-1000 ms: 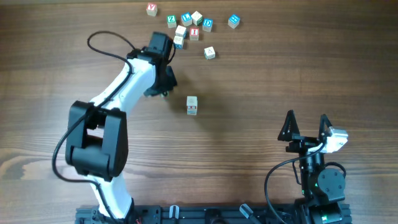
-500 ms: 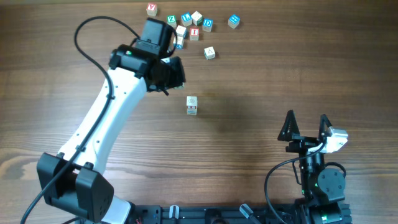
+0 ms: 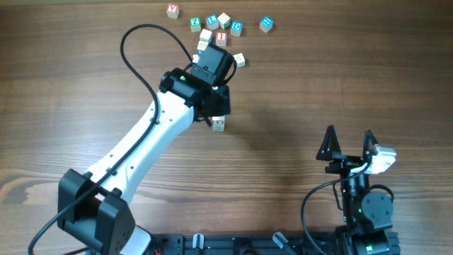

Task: Form a tower
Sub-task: 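Carry the red-lettered block over the stack, then lower the red-lettered block onto the stack and open the left gripper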

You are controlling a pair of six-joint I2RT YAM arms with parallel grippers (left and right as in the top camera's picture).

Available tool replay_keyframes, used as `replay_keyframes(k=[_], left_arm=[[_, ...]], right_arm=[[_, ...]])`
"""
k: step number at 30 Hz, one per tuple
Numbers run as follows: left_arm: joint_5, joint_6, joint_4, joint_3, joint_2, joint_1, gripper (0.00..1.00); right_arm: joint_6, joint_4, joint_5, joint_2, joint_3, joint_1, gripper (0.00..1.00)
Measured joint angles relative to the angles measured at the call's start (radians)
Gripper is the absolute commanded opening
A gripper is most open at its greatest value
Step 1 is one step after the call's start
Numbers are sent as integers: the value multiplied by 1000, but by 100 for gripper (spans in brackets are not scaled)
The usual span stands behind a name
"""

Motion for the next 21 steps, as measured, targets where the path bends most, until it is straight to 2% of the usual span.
replay_keyframes(k=[16,21], left_arm=[[-14,0,15,-9,58,-32,24],[-15,0,11,-9,58,-32,29]], right_arm=[[0,0,0,0,0,0,100],[0,0,0,0,0,0,100]])
